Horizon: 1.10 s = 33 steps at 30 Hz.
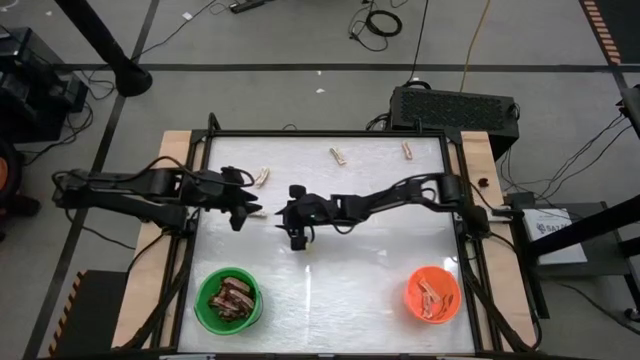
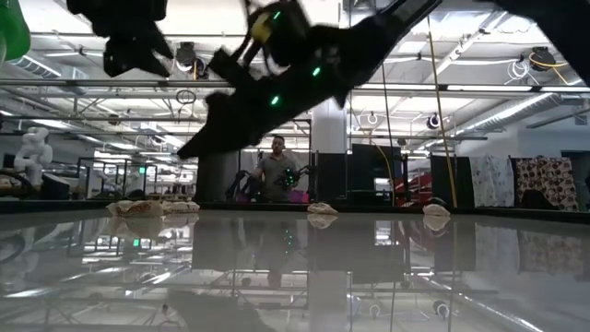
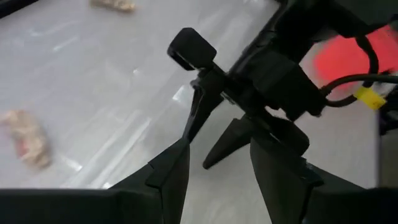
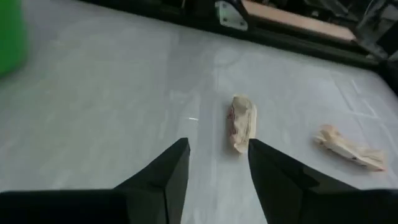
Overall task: Sort candy by brand, put in halloween buckets
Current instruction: Put the white candy into the orange bucket
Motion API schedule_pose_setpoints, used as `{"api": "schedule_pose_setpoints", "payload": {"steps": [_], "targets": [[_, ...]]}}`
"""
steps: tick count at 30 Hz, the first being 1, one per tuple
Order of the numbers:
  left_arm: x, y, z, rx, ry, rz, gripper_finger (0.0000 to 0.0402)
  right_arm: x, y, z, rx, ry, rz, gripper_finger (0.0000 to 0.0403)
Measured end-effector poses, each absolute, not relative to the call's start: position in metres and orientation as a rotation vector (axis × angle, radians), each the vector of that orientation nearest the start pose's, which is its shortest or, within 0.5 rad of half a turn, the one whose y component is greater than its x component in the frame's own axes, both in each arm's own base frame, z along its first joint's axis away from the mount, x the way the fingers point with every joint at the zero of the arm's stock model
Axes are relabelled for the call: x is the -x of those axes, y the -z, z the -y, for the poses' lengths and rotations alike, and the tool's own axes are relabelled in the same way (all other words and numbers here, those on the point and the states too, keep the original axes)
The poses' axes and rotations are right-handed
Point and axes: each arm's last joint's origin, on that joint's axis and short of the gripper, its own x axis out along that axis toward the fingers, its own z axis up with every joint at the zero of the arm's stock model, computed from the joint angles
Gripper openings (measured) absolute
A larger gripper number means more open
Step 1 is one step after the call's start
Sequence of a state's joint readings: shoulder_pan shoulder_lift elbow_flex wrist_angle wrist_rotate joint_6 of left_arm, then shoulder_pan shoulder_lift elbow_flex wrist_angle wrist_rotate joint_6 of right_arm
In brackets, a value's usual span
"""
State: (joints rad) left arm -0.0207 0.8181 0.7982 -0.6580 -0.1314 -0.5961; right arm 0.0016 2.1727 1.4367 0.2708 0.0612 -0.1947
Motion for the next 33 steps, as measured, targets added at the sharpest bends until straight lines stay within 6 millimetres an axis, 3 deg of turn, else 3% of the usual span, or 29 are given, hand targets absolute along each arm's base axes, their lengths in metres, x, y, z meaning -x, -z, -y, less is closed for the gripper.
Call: {"api": "schedule_pose_setpoints", "payload": {"steps": [8, 12, 14, 19, 25, 33], "targets": [[-0.146, -0.285, -0.011, 0.47, -0.395, -0.668, 0.0177, -0.524, -0.139, 0.023, 0.186, 0.044, -0.461, 0.0189], [-0.146, -0.27, -0.013, 0.468, -0.42, -0.709, 0.0177, -0.542, -0.115, 0.034, 0.161, 0.062, -0.542, 0.0192], [-0.144, -0.258, -0.014, 0.47, -0.43, -0.752, 0.0177, -0.549, -0.112, 0.04, 0.132, 0.077, -0.566, 0.0191], [-0.142, -0.235, -0.012, 0.519, -0.403, -0.824, 0.0177, -0.555, -0.102, 0.046, 0.084, 0.1, -0.632, 0.0191], [-0.141, -0.234, -0.011, 0.539, -0.39, -0.817, 0.0177, -0.552, -0.099, 0.046, 0.021, 0.121, -0.686, 0.0169], [-0.144, -0.239, -0.011, 0.521, -0.363, -0.759, 0.0177, -0.55, -0.097, 0.043, -0.053, 0.14, -0.705, 0.0082]]}}
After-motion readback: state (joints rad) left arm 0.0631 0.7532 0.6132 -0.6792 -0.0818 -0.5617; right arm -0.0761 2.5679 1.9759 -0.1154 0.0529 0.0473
